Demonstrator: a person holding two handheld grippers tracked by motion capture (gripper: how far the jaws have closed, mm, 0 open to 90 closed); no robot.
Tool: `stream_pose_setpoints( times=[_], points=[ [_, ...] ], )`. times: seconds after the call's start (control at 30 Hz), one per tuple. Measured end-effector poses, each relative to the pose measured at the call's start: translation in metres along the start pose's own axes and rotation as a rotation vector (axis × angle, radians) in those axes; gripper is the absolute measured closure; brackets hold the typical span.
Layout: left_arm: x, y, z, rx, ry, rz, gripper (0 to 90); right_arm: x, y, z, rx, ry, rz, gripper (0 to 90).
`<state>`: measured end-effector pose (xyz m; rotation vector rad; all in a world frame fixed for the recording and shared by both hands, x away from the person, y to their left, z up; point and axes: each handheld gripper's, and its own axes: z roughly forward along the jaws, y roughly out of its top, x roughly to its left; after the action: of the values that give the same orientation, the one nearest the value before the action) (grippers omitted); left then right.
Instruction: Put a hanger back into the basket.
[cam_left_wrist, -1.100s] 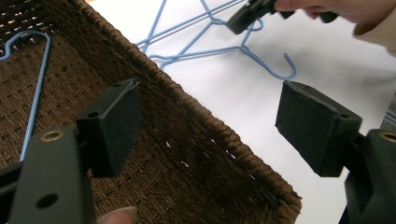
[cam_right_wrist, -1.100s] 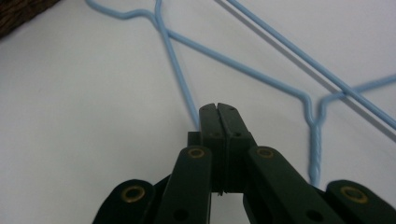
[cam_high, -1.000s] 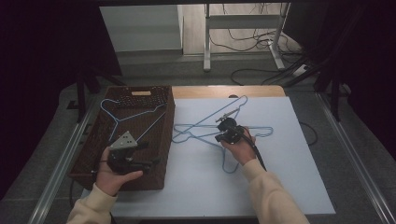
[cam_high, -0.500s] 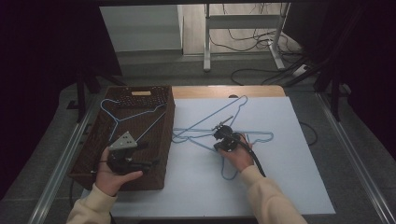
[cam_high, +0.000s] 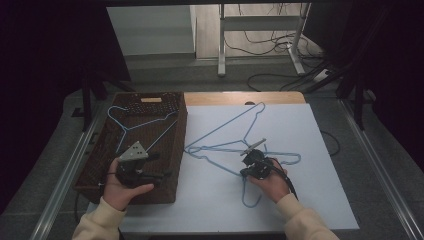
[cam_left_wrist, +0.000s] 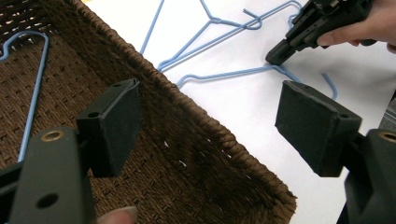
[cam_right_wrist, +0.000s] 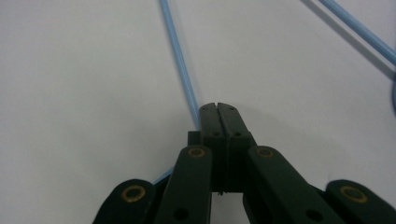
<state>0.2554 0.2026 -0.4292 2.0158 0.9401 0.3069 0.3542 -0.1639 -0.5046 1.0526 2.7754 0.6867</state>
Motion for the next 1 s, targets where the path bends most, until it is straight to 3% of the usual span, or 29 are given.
stream_pose_setpoints(
  times=[0.37,0.57,0.7,0.8,1.0],
  points=[
    [0.001,0.000,0.001,0.001,-0.003,0.001,22.4,-0.003,-0.030,-0.019,0.026,0.002,-0.004,89.8],
    [0.001,0.001,0.002,0.003,-0.002,0.003,22.4,0.004,-0.006,-0.017,-0.030,0.005,-0.019,89.8],
    [0.000,0.001,0.001,0.001,-0.004,0.004,22.4,0.011,0.017,0.004,-0.015,0.021,-0.036,89.7],
    [0.001,0.000,0.001,0.002,-0.004,0.003,22.4,0.014,0.022,0.014,-0.001,0.032,-0.038,89.7],
    [0.000,0.000,0.001,0.004,-0.005,0.006,22.4,0.019,0.016,0.011,0.012,0.068,-0.052,89.8]
  ],
)
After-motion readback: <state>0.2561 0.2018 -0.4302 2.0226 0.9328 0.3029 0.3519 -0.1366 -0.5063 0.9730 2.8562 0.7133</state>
